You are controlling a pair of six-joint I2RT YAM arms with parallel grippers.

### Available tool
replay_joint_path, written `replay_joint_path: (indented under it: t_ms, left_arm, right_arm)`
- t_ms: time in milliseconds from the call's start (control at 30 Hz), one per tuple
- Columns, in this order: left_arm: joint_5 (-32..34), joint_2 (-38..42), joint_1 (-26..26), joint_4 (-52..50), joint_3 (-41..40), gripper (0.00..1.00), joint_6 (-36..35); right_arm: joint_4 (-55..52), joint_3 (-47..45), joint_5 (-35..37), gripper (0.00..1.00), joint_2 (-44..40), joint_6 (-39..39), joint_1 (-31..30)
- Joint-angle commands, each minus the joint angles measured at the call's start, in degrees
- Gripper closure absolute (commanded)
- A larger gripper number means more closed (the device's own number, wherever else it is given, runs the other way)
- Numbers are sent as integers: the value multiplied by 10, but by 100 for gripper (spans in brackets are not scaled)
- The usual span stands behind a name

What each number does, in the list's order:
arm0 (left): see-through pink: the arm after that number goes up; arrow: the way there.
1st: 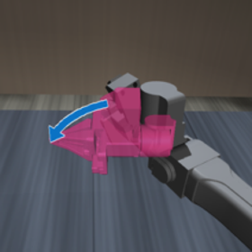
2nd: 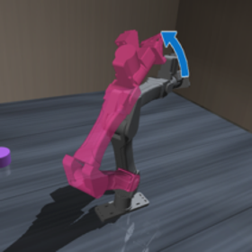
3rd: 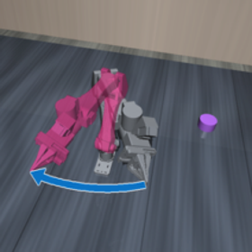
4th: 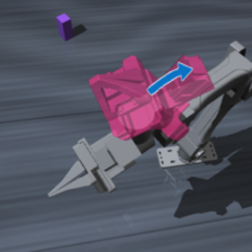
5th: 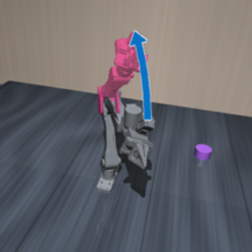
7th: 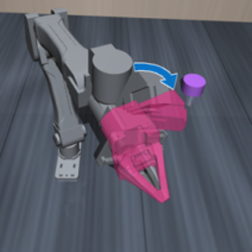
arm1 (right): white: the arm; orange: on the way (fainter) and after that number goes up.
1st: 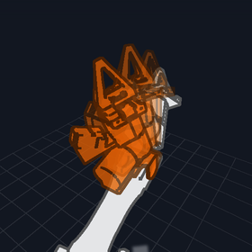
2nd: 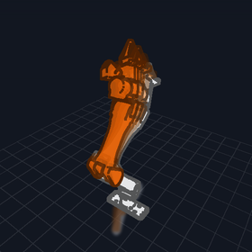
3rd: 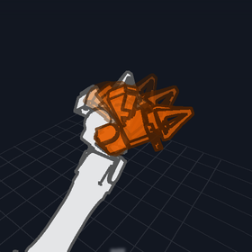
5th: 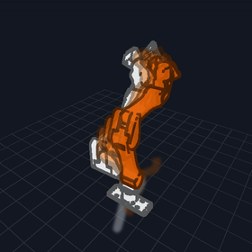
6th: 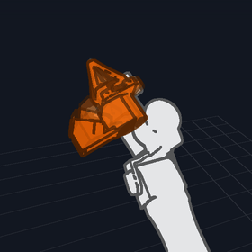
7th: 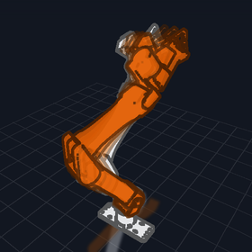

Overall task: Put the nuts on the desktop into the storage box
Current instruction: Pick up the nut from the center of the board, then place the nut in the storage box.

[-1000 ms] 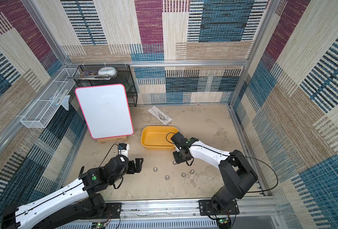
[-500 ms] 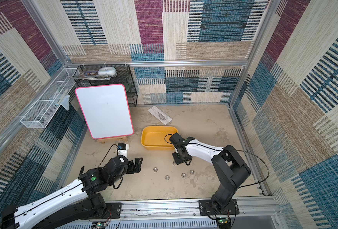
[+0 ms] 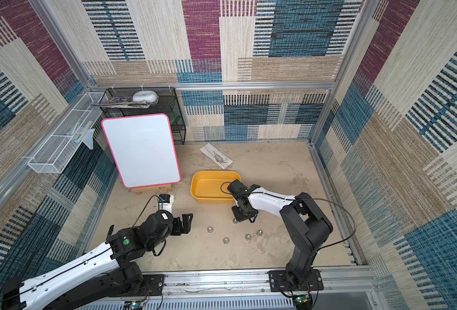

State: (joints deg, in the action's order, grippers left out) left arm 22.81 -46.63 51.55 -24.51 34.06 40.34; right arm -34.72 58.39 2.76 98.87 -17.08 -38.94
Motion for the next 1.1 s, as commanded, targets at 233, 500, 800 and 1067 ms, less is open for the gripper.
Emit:
replay_joint_path:
  t_ms: [233, 500, 800, 1067]
  left_arm:
    - [20, 8, 1, -16, -1, 0, 3]
    - [29, 15, 2, -21, -2, 0, 6]
    - [29, 33, 9, -28, -2, 0, 10]
    - [28, 44, 17, -28, -3, 0, 11]
  right_arm:
    - [-42, 30, -3, 75, -39, -8, -3]
    - [-115, 187, 28, 75, -12, 24, -3]
    - [-186, 457, 52, 75, 166, 64, -3]
    - [-186, 494, 49, 73, 249, 60, 0]
